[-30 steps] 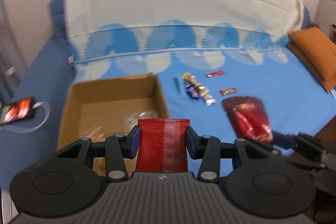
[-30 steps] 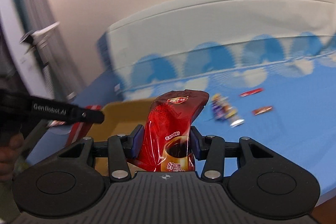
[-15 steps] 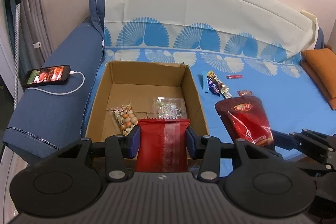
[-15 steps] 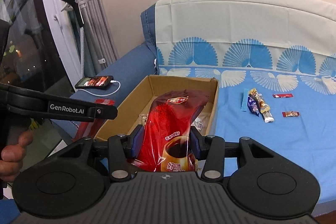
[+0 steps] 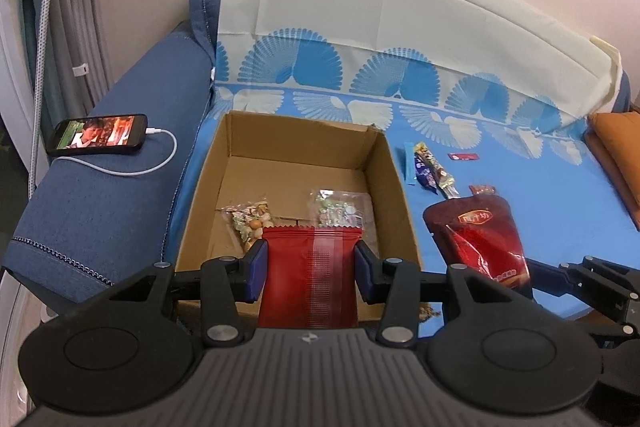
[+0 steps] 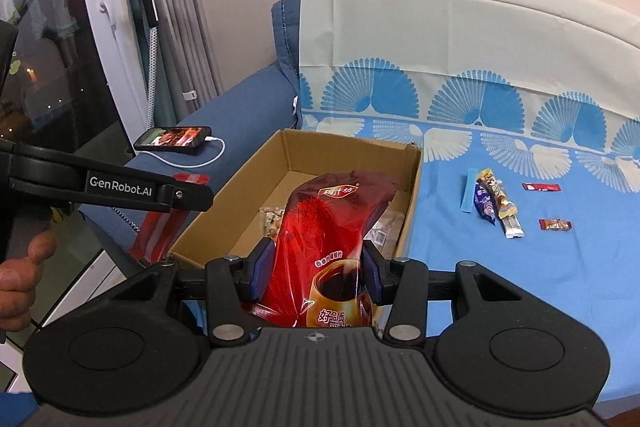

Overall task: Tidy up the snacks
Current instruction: 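Carry the red sachet and coffee pouch with both tools over the box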

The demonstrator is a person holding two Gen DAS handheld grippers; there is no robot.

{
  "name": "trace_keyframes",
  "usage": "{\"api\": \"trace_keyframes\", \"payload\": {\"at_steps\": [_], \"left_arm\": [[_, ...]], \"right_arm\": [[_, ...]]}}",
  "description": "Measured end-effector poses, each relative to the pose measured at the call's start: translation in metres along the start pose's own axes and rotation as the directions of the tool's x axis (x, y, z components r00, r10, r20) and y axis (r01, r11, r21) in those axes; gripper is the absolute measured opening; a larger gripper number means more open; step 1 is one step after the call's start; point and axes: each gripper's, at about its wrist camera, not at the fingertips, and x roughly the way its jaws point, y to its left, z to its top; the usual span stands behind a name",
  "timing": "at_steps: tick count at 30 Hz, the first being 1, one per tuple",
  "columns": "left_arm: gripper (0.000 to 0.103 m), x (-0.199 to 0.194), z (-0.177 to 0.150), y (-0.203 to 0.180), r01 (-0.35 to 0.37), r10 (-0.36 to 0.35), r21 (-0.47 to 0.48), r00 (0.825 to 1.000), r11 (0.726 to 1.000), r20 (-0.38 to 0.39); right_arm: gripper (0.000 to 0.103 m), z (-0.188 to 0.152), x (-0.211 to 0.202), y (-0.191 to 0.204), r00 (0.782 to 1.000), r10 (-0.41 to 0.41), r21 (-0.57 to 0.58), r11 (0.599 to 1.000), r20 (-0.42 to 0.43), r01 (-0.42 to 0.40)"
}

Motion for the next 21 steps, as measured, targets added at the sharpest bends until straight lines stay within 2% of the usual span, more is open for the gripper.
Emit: {"api": "trace_keyframes", "payload": {"at_steps": [9,21], "left_arm": [[0.049,0.044,0.024,0.016,-0.031,0.031,-0.001,0.999,1.000,-0.037],[0.050,0.125,0.058,0.029,-0.051,0.051,-0.001,0.994,0.999,-0.099]], "right_arm": [[0.049,0.014,0.042,-0.008,0.998,0.004,0.008,1.000,-0.056,-0.003],[0.049,0.032,0.125,-0.026,0.992,0.006,0.024,1.000,-0.127,-0.003]]}}
